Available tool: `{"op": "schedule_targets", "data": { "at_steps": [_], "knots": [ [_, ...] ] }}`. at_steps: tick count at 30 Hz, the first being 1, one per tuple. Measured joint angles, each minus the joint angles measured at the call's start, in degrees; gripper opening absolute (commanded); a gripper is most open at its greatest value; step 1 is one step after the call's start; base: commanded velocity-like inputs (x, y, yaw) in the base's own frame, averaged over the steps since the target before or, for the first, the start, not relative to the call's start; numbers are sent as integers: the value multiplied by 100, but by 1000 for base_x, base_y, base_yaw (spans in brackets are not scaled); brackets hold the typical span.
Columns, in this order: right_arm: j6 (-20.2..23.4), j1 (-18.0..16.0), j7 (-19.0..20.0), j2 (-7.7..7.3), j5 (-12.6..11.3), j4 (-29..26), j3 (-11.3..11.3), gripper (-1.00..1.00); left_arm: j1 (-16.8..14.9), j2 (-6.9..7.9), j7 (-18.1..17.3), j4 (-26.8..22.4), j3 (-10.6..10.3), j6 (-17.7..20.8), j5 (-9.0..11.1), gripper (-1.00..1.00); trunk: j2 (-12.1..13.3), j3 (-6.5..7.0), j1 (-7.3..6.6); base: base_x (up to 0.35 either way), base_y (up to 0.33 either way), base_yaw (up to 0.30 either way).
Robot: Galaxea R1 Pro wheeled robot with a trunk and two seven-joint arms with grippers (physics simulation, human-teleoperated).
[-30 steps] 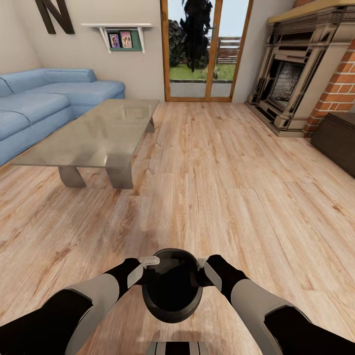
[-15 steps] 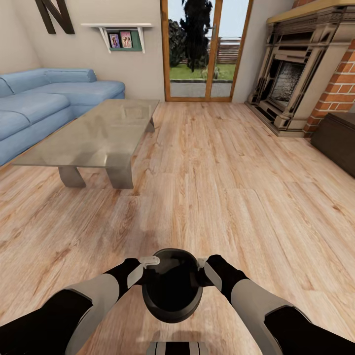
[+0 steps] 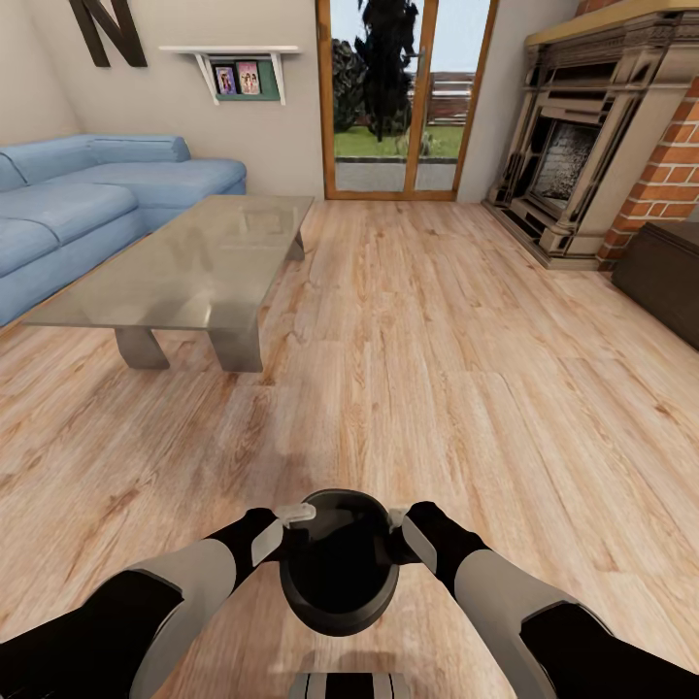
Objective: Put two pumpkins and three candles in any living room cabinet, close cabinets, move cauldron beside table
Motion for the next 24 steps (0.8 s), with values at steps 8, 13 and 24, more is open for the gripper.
{"op": "schedule_targets", "data": {
  "at_steps": [8, 13, 24],
  "knots": [
    [0, 0, 0, 0, -1, 1, 0, -100, -1, 0, 0, 1, 2, 0, -2, -100, 0, 0, 0, 0, 0, 0],
    [0, 0, 0, 0, 0, 1, -1, -100, 0, -2, 5, -1, -6, 2, 2, -100, 0, 0, 0, 0, 0, 0],
    [0, 0, 0, 0, -1, 1, 0, -100, -1, -2, 5, 0, -7, 1, 2, -100, 0, 0, 0, 0, 0, 0]
  ]
}}
